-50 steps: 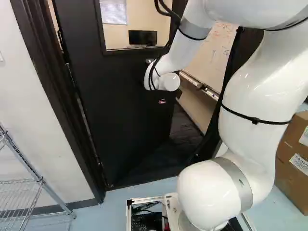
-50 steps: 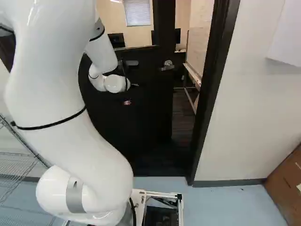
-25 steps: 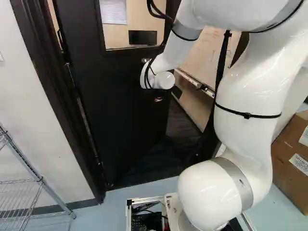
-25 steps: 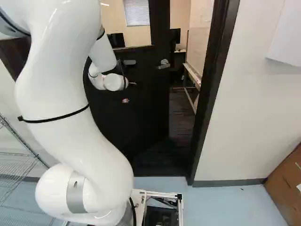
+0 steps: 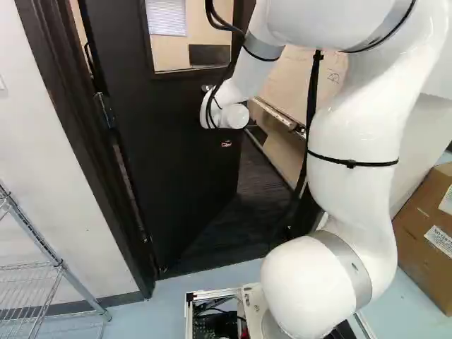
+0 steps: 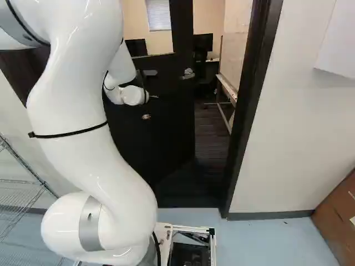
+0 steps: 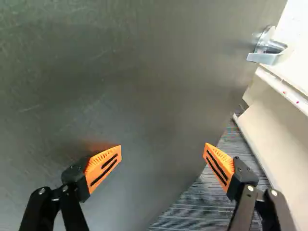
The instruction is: Open the door and move inside
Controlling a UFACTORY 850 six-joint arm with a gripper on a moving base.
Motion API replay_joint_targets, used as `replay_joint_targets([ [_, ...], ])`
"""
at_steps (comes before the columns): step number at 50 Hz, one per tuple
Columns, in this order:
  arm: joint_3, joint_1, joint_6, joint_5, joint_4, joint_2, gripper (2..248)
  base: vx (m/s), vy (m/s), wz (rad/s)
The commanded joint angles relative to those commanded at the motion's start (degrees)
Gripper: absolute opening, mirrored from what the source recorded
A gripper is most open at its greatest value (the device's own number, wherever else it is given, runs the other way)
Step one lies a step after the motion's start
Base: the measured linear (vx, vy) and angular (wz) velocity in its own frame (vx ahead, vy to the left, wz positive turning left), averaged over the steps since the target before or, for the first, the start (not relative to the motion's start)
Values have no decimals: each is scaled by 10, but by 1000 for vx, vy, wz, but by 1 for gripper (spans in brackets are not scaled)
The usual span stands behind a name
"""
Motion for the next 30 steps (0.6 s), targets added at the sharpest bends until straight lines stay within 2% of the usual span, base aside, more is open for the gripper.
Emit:
replay_joint_targets([
  [30, -52, 21, 0, 0, 0, -44, 247, 0, 0, 0],
])
